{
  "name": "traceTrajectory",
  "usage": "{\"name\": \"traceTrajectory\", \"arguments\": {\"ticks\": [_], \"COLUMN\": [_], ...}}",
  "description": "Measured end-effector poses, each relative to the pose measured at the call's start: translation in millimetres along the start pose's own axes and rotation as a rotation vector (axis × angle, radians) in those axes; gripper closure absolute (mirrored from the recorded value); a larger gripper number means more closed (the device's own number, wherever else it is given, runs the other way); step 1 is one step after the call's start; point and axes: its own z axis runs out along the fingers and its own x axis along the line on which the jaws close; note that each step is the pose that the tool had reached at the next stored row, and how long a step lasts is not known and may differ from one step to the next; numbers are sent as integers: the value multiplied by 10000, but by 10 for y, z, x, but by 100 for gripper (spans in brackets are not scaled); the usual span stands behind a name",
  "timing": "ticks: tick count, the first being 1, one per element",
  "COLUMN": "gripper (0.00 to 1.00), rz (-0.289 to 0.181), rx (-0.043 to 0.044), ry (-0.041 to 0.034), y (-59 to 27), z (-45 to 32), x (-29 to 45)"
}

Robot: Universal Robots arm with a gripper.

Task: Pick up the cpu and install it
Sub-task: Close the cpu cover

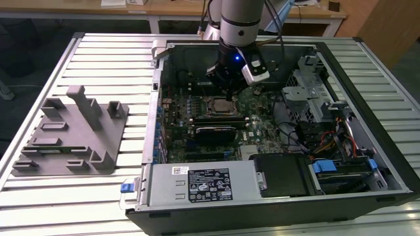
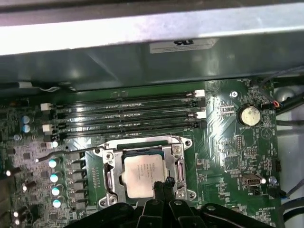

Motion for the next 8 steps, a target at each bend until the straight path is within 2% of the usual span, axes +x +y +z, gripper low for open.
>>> {"name": "traceTrajectory", "arguments": {"ticks": [5,8], "gripper": [89,89], "rz": [-3,-30], "rx": [0,-32], "ry": [-1,1], "y": [0,-8], "z": [0,7], "x": [0,0]}}
